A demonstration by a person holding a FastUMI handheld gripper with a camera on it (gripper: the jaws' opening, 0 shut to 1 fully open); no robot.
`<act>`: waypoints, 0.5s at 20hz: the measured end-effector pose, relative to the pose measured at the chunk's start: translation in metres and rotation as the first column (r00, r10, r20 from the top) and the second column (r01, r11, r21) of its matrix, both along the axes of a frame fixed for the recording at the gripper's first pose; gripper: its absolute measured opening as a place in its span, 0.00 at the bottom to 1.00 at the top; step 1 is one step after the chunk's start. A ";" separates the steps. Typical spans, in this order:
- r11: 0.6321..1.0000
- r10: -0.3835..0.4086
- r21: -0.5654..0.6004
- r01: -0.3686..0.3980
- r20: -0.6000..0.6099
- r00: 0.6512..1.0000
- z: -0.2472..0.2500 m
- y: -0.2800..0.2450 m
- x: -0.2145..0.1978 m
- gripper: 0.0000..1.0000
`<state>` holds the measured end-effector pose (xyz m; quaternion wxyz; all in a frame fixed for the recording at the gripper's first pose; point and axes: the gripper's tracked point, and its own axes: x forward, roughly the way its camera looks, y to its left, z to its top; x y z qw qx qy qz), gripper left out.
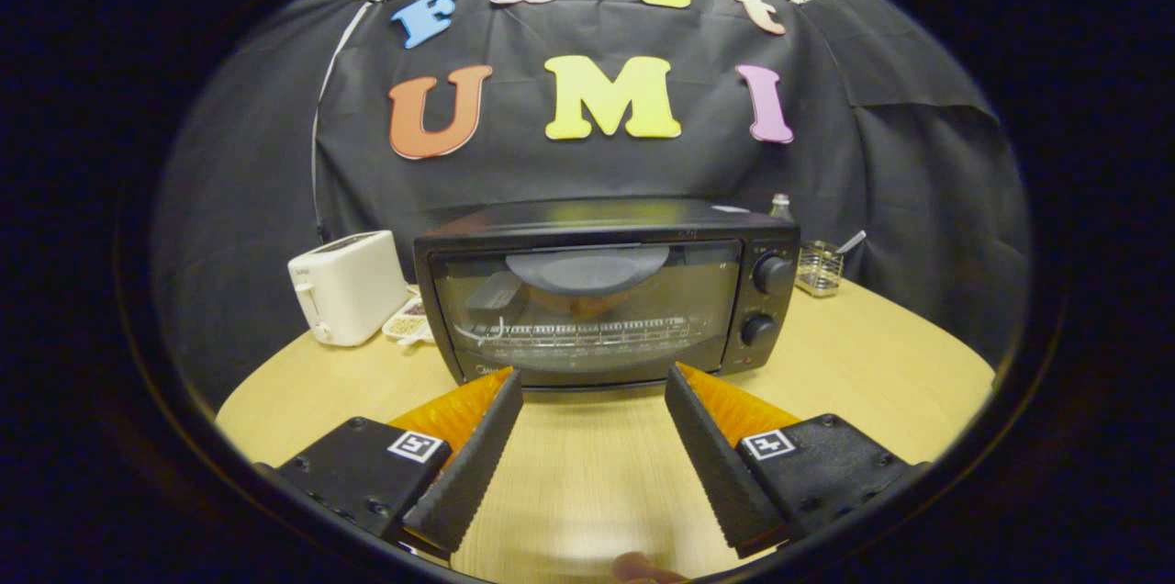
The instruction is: Open the toaster oven, put the food inside, and close the toaster oven door.
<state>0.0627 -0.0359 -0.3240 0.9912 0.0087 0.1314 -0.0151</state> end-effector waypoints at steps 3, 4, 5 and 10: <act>1.000 -0.020 -0.008 0.020 0.029 0.999 0.041 -0.010 -0.015 1.00; 1.000 -0.014 0.002 0.014 0.042 0.999 0.057 -0.010 -0.023 1.00; 1.000 -0.006 0.013 0.005 0.060 0.998 0.076 -0.010 -0.031 1.00; 1.000 -0.011 0.006 0.010 0.182 0.983 0.166 -0.024 -0.079 1.00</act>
